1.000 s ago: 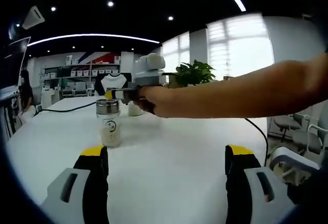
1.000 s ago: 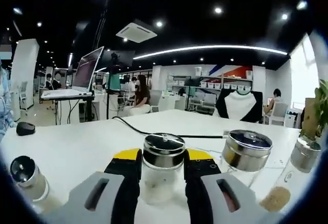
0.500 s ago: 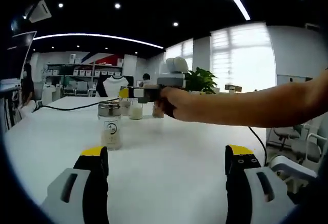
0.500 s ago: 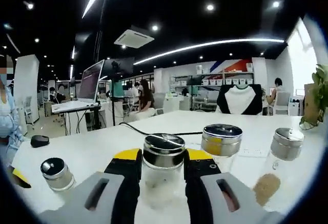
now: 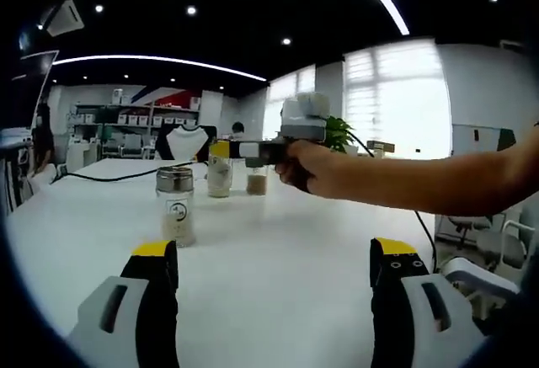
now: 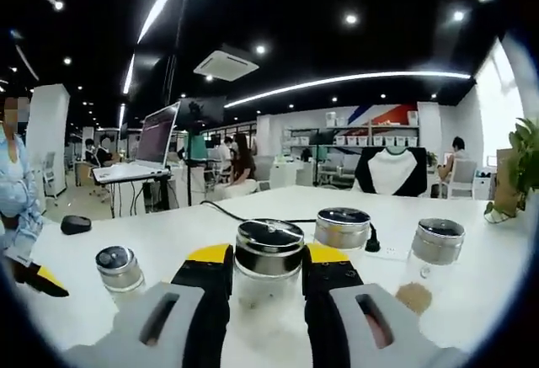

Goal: Rotate the seasoning bottle until the label or dispensing opening points toward the visible target arrow and the bottle remains upright within the marked orientation range

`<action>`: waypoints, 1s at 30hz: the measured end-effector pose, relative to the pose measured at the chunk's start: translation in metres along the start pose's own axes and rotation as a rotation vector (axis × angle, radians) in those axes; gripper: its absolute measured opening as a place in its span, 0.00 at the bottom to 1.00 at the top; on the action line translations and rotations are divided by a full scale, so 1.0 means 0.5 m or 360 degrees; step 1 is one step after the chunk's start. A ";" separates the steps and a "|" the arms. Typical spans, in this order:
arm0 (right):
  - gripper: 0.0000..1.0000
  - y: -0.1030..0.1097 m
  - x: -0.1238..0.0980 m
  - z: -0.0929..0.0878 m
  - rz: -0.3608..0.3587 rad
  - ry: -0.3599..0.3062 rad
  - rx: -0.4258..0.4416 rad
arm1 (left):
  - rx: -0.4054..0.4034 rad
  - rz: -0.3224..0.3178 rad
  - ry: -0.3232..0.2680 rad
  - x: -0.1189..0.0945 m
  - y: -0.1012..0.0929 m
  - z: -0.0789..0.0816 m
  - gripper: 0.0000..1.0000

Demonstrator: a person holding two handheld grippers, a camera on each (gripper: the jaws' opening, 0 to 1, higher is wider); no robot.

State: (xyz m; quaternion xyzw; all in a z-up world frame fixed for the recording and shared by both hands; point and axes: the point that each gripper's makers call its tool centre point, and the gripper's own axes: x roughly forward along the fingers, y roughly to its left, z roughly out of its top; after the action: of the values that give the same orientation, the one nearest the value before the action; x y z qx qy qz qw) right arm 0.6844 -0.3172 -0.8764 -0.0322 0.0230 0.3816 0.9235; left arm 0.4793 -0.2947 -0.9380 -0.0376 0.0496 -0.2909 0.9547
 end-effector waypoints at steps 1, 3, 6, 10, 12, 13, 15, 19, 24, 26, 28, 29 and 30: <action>0.29 0.000 -0.008 0.003 -0.0005 0.0005 -0.0013 | 0.0013 0.0006 0.0001 0.000 0.002 0.000 1.00; 0.29 0.003 -0.018 0.007 -0.0003 0.0009 -0.0048 | 0.0018 -0.0001 0.0020 0.000 0.000 -0.004 1.00; 0.29 0.015 -0.030 0.008 0.0021 0.0027 -0.0116 | 0.0052 -0.0010 0.0038 0.001 -0.001 -0.008 1.00; 0.29 0.037 -0.046 0.005 0.0048 0.0053 -0.0206 | 0.0066 -0.0012 0.0045 0.001 -0.002 -0.009 1.00; 0.29 0.049 -0.056 0.004 0.0058 0.0067 -0.0236 | 0.0085 -0.0007 0.0035 0.002 -0.001 -0.007 1.00; 0.29 0.053 -0.060 0.004 0.0057 0.0067 -0.0241 | 0.0087 -0.0006 0.0033 0.001 -0.001 -0.006 1.00; 0.29 0.062 -0.074 0.003 0.0067 0.0074 -0.0224 | 0.0088 -0.0003 0.0035 0.001 0.000 -0.007 1.00; 0.29 0.071 -0.093 0.003 0.0073 0.0061 -0.0183 | 0.0100 0.0049 0.0042 0.000 0.012 -0.010 1.00; 0.29 0.093 -0.122 0.007 0.0095 0.0024 -0.0145 | 0.0099 0.0066 0.0061 0.001 0.020 -0.020 1.00; 0.29 0.097 -0.128 0.005 0.0090 0.0034 -0.0165 | 0.0111 0.0067 0.0063 0.001 0.020 -0.021 1.00; 0.29 0.103 -0.140 0.005 0.0083 0.0022 -0.0194 | 0.0138 0.0074 0.0068 0.002 0.018 -0.021 0.99; 0.29 0.107 -0.148 0.004 0.0084 0.0015 -0.0192 | 0.0147 0.0077 0.0069 0.003 0.018 -0.021 0.99; 0.29 0.106 -0.149 0.004 0.0084 0.0013 -0.0189 | 0.0162 0.0084 0.0069 0.003 0.018 -0.020 1.00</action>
State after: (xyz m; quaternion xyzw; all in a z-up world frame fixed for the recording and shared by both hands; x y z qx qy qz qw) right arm 0.5940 -0.3320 -0.8714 -0.0879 0.0049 0.4064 0.9094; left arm 0.4845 -0.2885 -0.9492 0.0186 0.0563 -0.2686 0.9614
